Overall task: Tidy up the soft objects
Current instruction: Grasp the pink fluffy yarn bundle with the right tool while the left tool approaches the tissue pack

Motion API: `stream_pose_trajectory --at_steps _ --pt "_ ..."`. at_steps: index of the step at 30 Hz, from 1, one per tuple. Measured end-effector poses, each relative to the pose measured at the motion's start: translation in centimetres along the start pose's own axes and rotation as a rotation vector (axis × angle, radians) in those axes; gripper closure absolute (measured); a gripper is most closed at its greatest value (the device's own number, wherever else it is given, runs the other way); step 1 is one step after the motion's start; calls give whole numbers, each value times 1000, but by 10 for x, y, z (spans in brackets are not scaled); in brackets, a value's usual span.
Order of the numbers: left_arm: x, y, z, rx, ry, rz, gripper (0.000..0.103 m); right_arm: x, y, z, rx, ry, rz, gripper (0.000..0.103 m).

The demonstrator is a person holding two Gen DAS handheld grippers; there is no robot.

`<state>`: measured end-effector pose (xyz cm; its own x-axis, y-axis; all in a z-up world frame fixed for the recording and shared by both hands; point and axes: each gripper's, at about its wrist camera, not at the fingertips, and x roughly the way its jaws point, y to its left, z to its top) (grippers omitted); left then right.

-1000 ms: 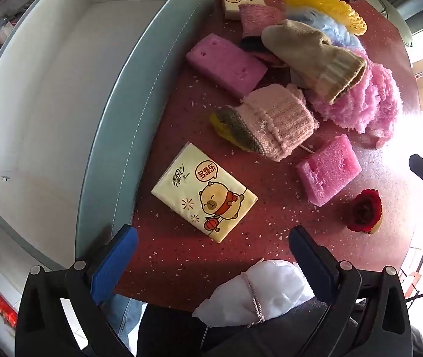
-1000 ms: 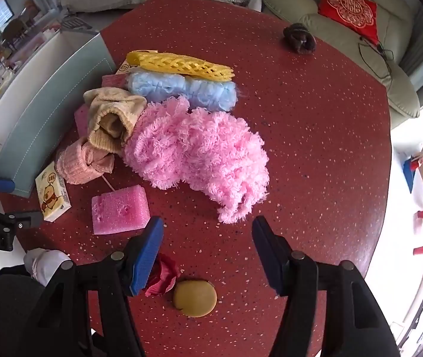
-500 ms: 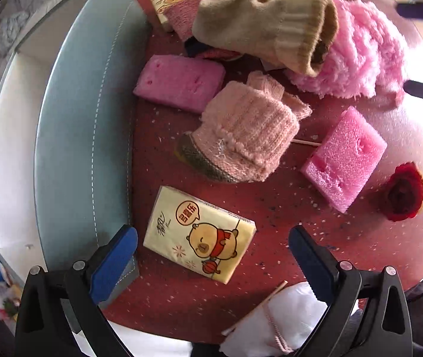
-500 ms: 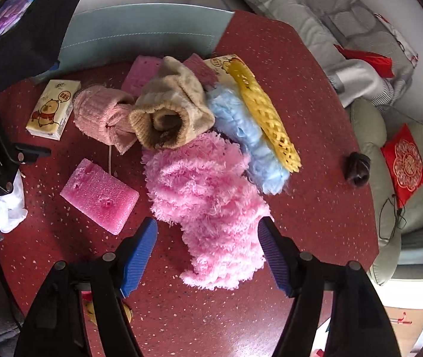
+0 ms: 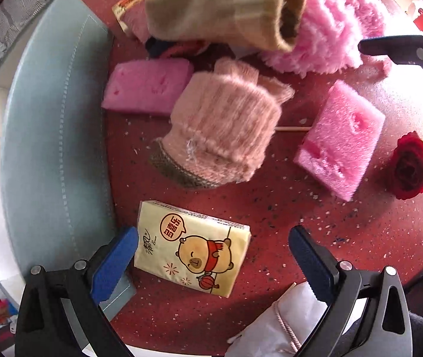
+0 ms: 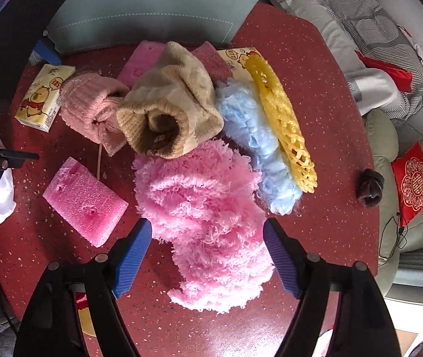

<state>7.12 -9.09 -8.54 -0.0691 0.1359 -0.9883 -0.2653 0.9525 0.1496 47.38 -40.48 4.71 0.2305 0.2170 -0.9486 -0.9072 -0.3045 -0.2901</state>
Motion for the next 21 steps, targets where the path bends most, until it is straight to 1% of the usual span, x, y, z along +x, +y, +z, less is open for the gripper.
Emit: stream_pose_trajectory --at_steps 3,5,7,10,11,12,13,15,18,20,21 --pt "3 -25 9 35 1 15 1 15 -2 1 -10 36 18 22" --pt "-3 -39 11 34 0 -8 1 22 -1 2 -21 52 25 22" --pt "-3 -60 20 22 8 -31 1 28 -1 4 -26 63 36 22" --pt "-3 -84 34 -3 39 -72 1 33 -4 4 26 87 94 22" --pt "-3 -96 40 -18 51 -80 1 34 -7 3 68 98 118 23" --pt "1 -102 44 -35 58 -87 1 35 -10 1 115 106 138 30" --pt "-10 -115 66 -48 70 -90 2 35 -14 -2 163 121 156 36" --pt "-12 -136 80 -88 83 -100 2 37 -21 -13 262 145 183 41" --pt "-15 -179 101 -154 101 -107 0 39 -32 -39 441 185 189 42" --pt "-16 -203 111 -183 117 -122 0 41 -40 -63 594 217 187 42" --pt "-19 -221 118 -182 117 -122 0 42 -44 -77 684 230 196 45"
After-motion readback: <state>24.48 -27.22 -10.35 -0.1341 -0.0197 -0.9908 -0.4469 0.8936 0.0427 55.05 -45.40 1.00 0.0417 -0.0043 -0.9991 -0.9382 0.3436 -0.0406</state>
